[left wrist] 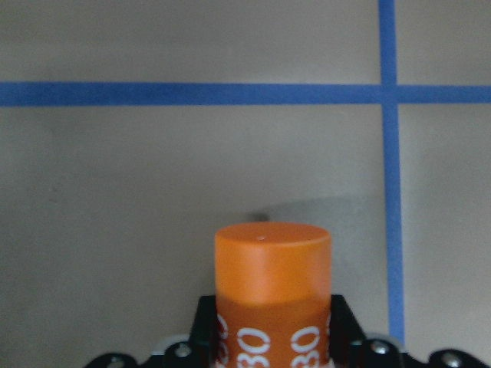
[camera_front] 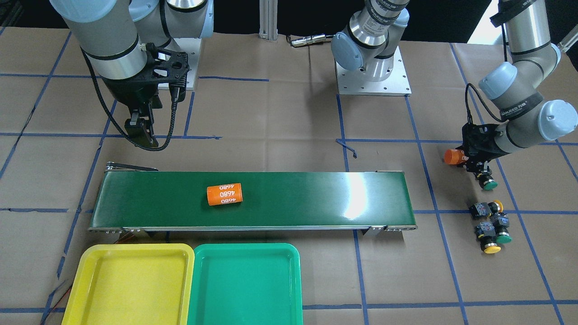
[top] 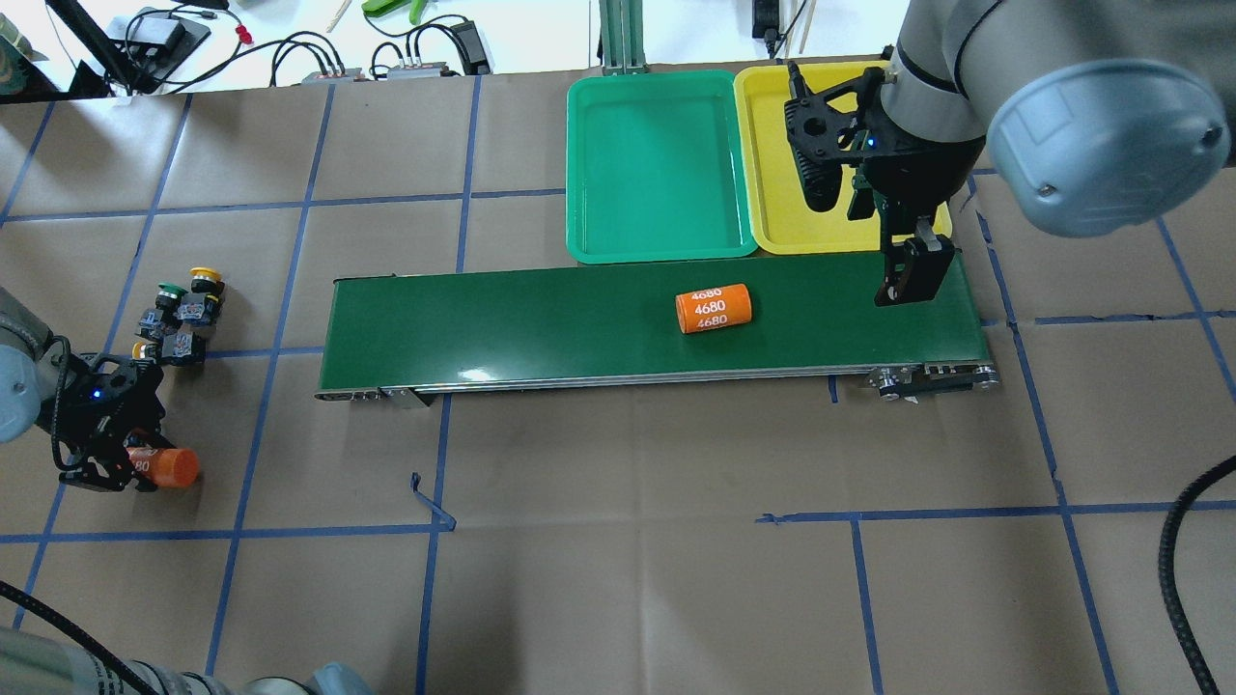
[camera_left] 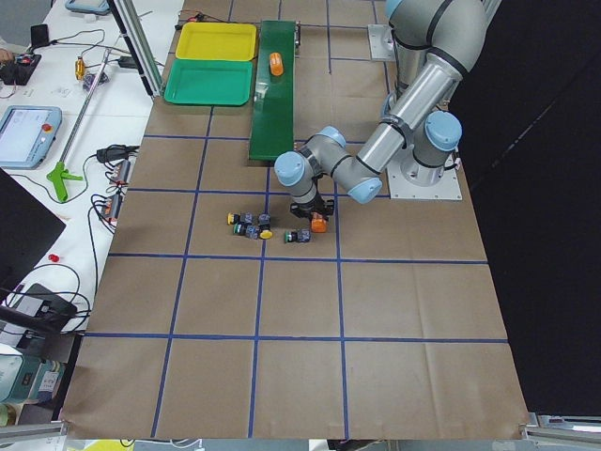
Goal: Sort buttons by color to trays
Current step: 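Carry the second orange cell onto the belt and release it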
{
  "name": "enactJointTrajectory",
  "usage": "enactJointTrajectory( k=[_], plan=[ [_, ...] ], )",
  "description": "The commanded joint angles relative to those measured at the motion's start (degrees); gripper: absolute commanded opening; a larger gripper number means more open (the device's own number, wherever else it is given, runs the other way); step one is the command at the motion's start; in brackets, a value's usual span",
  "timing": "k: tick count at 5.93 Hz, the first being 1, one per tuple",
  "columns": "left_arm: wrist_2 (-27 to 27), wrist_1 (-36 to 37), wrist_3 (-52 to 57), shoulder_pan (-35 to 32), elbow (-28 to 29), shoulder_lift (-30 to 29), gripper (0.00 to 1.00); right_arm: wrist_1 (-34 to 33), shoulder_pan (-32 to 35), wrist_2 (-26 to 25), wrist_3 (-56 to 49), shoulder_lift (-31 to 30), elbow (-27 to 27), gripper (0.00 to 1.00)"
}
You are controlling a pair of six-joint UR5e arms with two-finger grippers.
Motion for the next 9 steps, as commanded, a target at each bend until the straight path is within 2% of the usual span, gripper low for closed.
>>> enactJointTrajectory(
  k=[1,3,4,7,9],
  plan=[
    [-4.22,-1.95,-3.22,-4.46,3.43,2.27,0.00,0.00,0.00,0.00,0.00,0.00,0.00,1.00],
    [-4.14,-15.01,-15.50,-16.31,16.49,1.76,0.00,0.00,0.09,0.00,0.00,0.00,0.09,1.00],
    [-4.05,-17.33,-20.77,-22.37,20.38,1.84,0.00,0.00,0.00,0.00,-0.09,0.00,0.09,1.00],
    [-5.28,-16.92,-39.50,-35.04,21.74,-0.17,0.01,0.00,0.00,0.00,0.00,-0.09,0.09,1.00],
    [-5.19,-13.77,-44.72,-38.33,19.55,-3.76,0.02,-0.26,0.09,0.52,0.52,0.17,0.27,1.00]
  ],
)
